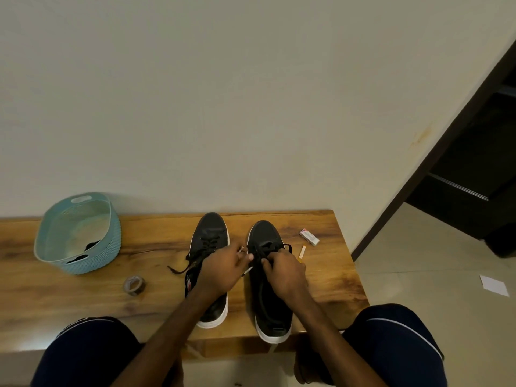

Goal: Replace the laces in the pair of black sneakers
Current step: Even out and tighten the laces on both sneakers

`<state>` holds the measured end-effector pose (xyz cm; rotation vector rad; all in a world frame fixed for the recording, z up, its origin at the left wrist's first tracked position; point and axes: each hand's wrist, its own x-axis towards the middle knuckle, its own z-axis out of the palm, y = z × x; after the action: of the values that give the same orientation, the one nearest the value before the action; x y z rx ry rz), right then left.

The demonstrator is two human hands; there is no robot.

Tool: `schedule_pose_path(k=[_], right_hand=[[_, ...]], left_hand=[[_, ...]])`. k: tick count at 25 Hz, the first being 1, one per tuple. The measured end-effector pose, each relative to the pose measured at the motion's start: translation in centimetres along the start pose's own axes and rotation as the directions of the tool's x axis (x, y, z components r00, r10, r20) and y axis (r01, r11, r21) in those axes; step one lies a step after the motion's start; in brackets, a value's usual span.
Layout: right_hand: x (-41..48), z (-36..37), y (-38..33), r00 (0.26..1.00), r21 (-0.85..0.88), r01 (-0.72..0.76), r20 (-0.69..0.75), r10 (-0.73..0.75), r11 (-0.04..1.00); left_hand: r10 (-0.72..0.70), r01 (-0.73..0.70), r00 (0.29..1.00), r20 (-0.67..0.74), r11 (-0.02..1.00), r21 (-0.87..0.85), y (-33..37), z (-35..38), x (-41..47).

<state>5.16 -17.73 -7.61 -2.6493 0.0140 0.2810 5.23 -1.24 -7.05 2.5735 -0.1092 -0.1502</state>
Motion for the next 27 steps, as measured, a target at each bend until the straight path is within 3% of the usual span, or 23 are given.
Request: schedule_pose_path(k=[2, 5, 8, 10, 12, 14, 16, 18, 19, 20, 23, 25, 27], right_hand=[[-0.2, 0.0, 0.0, 1.000, -0.003, -0.003, -0.015, 0.003, 1.000], [-0.1, 0.2, 0.0, 1.000, -0.009, -0.023, -0.006, 0.023, 1.000], [0.0, 0.5, 0.1, 0.999, -0.021, -0.047, -0.021, 0.047, 0.999], [0.1, 0.5, 0.0, 0.997, -0.022, -0.065, -0.041, 0.064, 0.998], [-0.1, 0.4, -0.3, 0.995, -0.032, -0.076, -0.060, 0.074, 0.997], [-0.2, 0.4, -0.5, 0.994, -0.043, -0.087, -0.063, 0.084, 0.995], [-0.3, 0.5, -0.6, 0.994, -0.054, -0.096, -0.063, 0.093, 0.994], [-0.3, 0.6, -0.7, 0.993, -0.067, -0.103, -0.063, 0.099, 0.992], [-0.2, 0.6, -0.8, 0.993, -0.071, -0.106, -0.061, 0.102, 0.992], [-0.2, 0.6, -0.8, 0.993, -0.071, -0.109, -0.059, 0.105, 0.991], [0.0, 0.4, -0.8, 0.992, -0.067, -0.124, -0.025, 0.122, 0.990], [0.6, -0.3, -0.6, 0.992, -0.028, -0.122, 0.024, 0.122, 0.992], [1.8, -1.8, -0.8, 0.996, -0.006, -0.085, -0.024, 0.084, 0.996]], left_hand=[[-0.014, 0.017, 1.000, -0.014, 0.964, 0.264, 0.6, 1.8, 0.7], [-0.007, 0.022, 0.999, -0.054, 0.960, 0.280, 1.7, 2.0, 1.0], [0.016, -0.020, 0.976, -0.218, 1.000, -0.018, 1.7, -0.3, 0.3], [0.005, -0.091, 0.970, -0.242, 0.933, -0.347, 1.6, -2.6, -0.8], [-0.041, -0.105, 0.982, -0.187, 0.697, -0.709, 1.9, -5.0, -2.3], [-0.047, -0.122, 0.988, -0.149, 0.369, -0.921, 1.9, -7.3, -3.6], [0.045, -0.118, 0.992, -0.117, 0.026, -0.993, 1.4, -9.4, -4.5], [0.304, -0.017, 0.944, -0.128, -0.345, -0.938, 0.8, -11.5, -5.2], [0.414, 0.053, 0.895, -0.165, -0.466, -0.883, 0.8, -12.4, -5.4], [0.478, 0.092, 0.856, -0.197, -0.516, -0.852, 0.9, -13.1, -5.6], [0.591, 0.194, 0.792, -0.151, -0.479, -0.856, 1.2, -13.0, -5.6], [0.597, 0.232, 0.801, -0.049, -0.385, -0.893, 1.7, -11.7, -5.1], [0.518, 0.205, 0.854, 0.056, -0.235, -0.950, 2.0, -10.6, -4.6]])
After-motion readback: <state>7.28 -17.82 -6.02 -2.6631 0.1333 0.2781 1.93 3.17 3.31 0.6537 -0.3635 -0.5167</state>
